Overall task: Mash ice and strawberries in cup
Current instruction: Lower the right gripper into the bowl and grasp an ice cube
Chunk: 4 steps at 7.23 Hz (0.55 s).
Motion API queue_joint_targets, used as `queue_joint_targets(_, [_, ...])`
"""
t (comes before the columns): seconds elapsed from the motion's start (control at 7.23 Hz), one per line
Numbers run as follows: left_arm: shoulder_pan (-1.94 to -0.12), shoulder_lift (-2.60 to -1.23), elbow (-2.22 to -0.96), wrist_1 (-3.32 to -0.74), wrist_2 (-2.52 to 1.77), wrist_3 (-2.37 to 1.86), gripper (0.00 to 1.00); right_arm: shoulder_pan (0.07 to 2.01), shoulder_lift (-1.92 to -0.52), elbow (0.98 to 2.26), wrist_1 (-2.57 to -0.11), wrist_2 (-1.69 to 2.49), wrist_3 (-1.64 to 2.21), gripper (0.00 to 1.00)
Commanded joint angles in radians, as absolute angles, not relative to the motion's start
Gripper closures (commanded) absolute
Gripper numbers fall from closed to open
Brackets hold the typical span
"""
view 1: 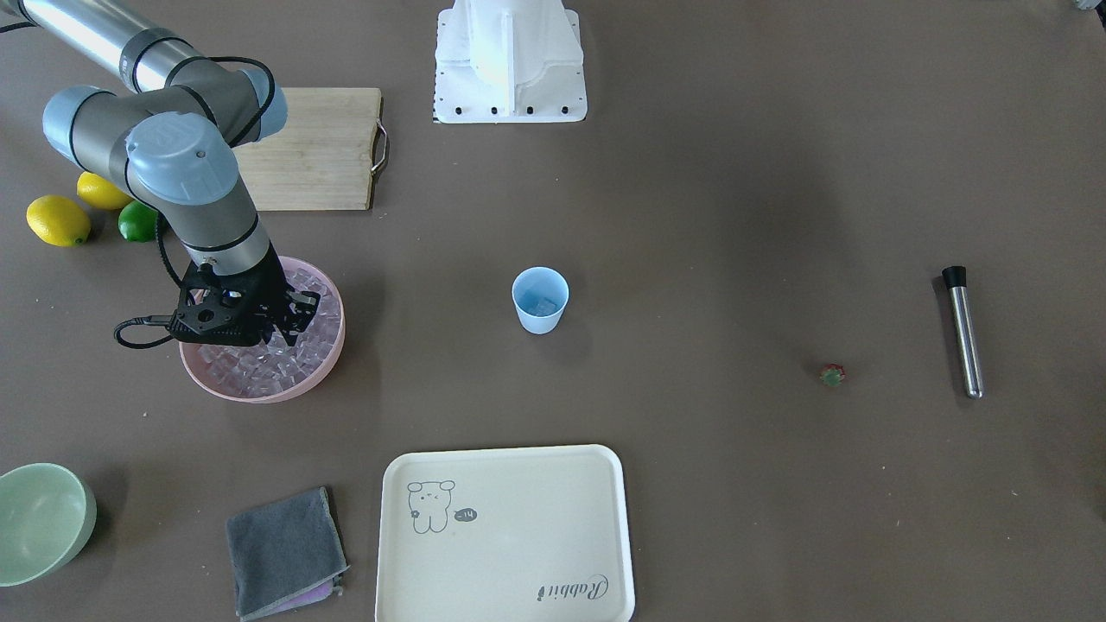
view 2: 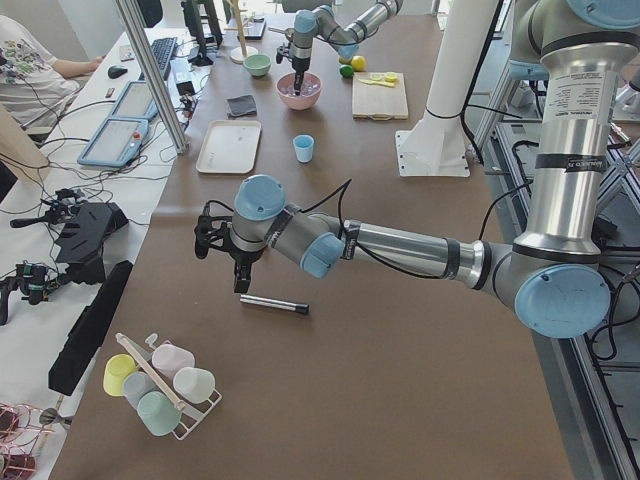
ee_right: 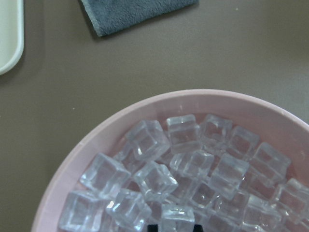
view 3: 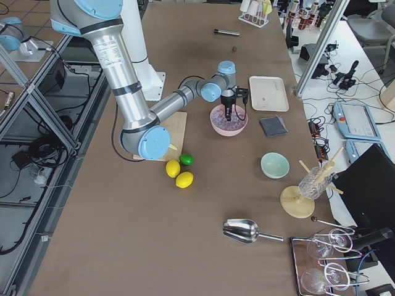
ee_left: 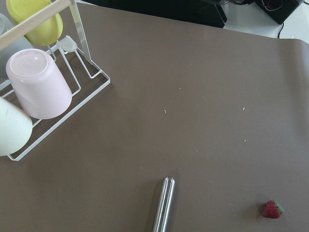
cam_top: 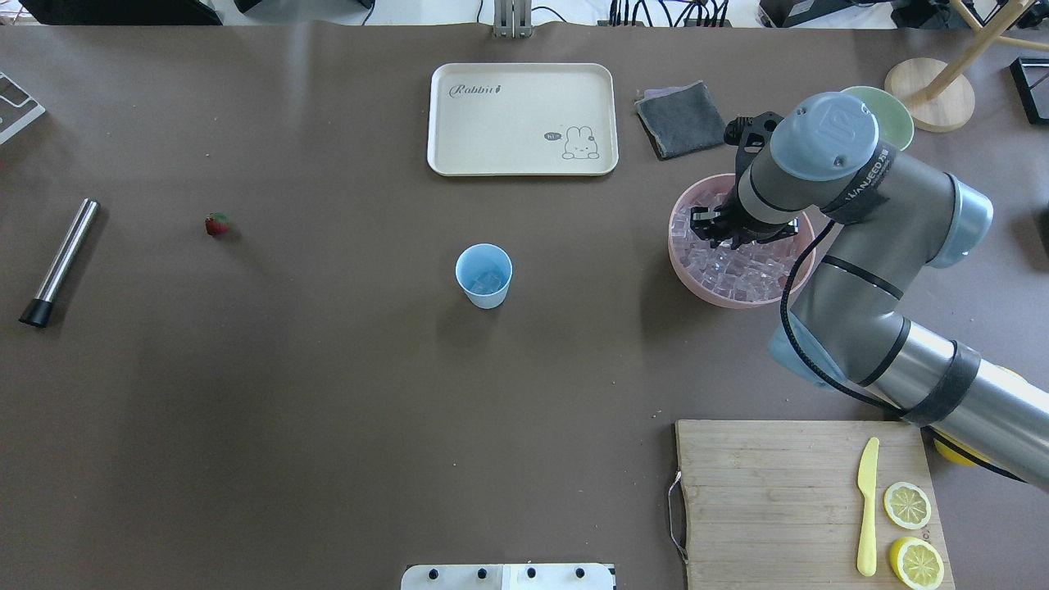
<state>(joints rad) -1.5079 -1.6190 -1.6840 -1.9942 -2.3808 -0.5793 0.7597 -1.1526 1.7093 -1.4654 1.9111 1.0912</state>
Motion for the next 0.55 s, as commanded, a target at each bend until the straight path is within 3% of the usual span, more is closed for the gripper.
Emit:
queue_joint_targets(0.0, [-1.508, -1.618, -1.684, -1.994, -2.381, -0.58, 0.03, 0.769, -1.096, 1.81, -1.637, 1.917, 1.091, 1.0])
queue_joint_targets(0.42, [-1.506, -1.62, -1.684, -1.994, -2.381, -0.58, 0.03, 0.727, -0.812, 1.757, -1.868, 1.916, 1.123, 1.0])
